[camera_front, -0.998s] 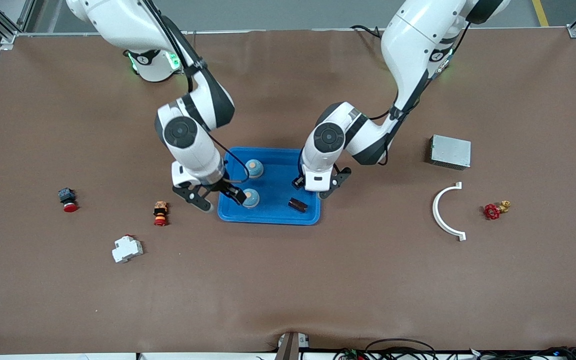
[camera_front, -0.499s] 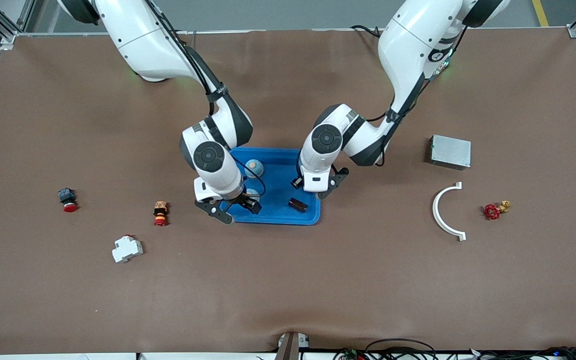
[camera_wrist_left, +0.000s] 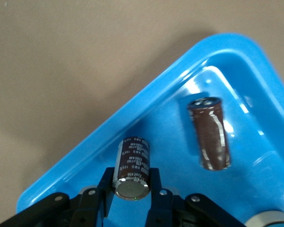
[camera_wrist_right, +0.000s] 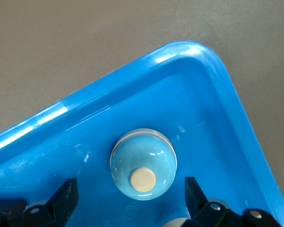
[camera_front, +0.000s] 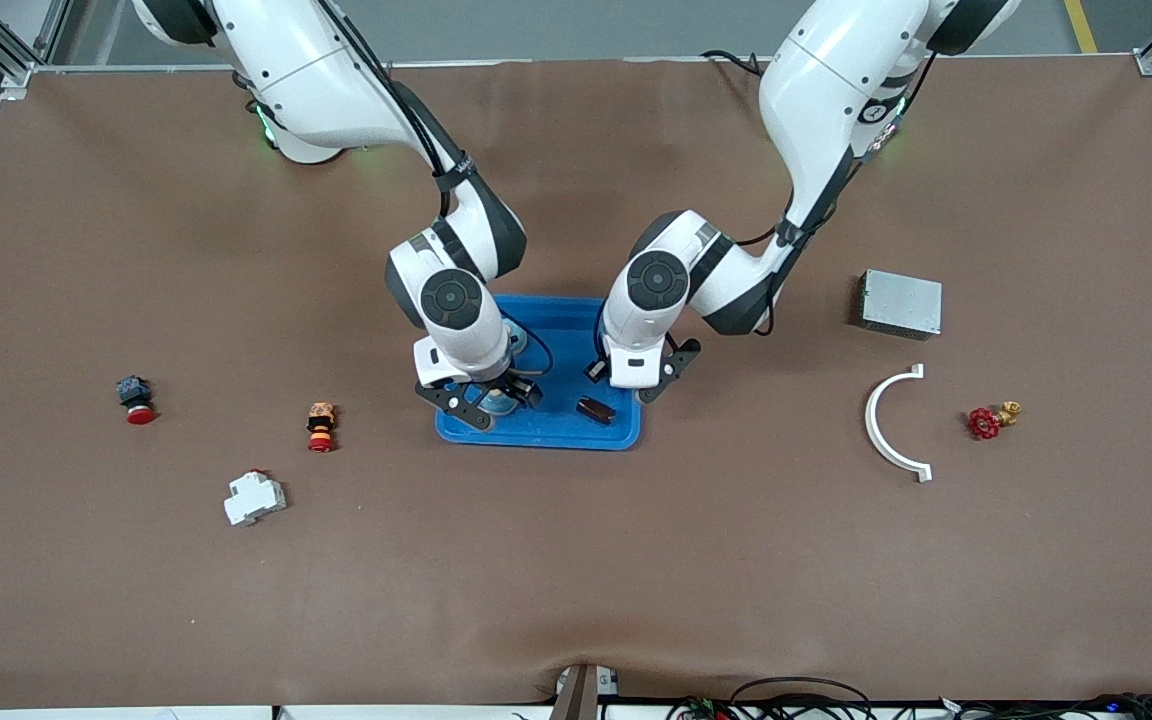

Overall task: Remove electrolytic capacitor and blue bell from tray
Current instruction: 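Lift the brown capacitor with the left gripper toward the white arc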

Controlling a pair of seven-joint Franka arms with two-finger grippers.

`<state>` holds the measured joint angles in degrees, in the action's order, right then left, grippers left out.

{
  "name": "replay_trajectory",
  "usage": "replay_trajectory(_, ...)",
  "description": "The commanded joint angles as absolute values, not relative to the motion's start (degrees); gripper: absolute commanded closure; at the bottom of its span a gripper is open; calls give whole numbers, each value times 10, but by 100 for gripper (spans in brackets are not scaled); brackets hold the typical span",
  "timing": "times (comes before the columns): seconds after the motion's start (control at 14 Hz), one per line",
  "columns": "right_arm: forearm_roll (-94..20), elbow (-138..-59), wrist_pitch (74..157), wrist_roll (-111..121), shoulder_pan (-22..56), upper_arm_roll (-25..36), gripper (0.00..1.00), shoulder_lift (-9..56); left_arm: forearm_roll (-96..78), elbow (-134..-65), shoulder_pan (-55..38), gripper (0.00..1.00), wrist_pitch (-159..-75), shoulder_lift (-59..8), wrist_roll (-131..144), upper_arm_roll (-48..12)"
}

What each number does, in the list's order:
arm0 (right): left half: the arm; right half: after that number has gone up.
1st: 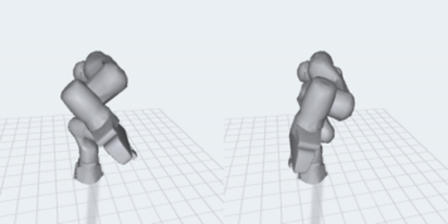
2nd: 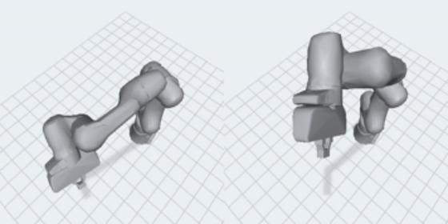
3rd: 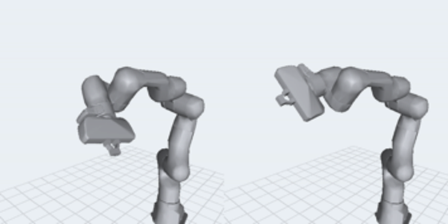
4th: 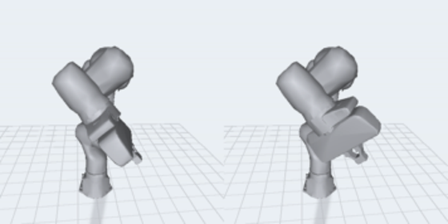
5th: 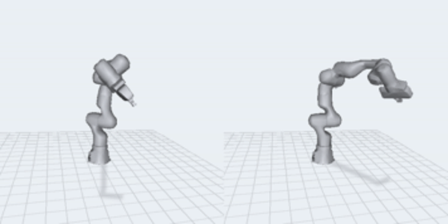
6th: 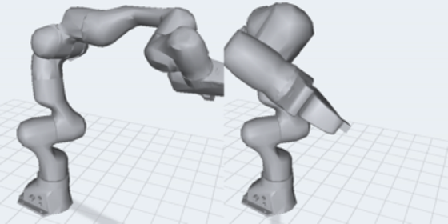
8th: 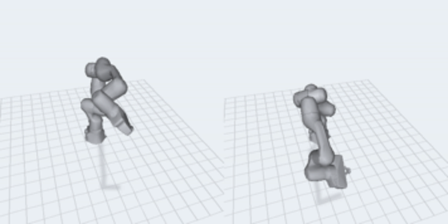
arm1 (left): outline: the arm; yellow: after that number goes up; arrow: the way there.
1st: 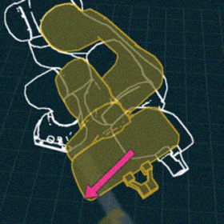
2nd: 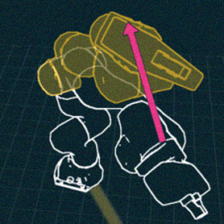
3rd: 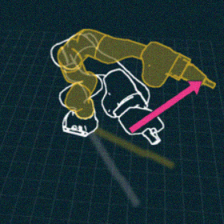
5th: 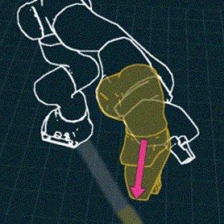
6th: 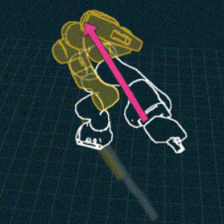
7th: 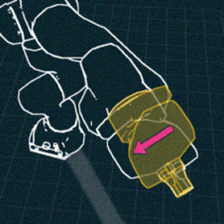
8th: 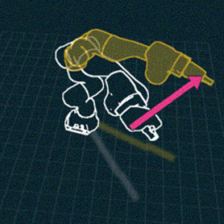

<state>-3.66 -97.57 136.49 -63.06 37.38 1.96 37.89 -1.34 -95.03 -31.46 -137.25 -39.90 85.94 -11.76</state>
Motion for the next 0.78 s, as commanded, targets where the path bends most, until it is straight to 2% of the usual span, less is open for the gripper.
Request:
replay_trajectory(0.0,-36,-988,1366,-640,381,28,0,376,-17,-945,-301,100,-1366,-368,864,-113)
replay_trajectory(0.36,-33,-987,1375,-641,381,29,0,388,-13,-940,-258,100,-1311,-307,863,-110)
replay_trajectory(0.71,-33,-987,1375,-641,381,29,0,388,38,-945,-200,100,-1208,-269,865,-102)
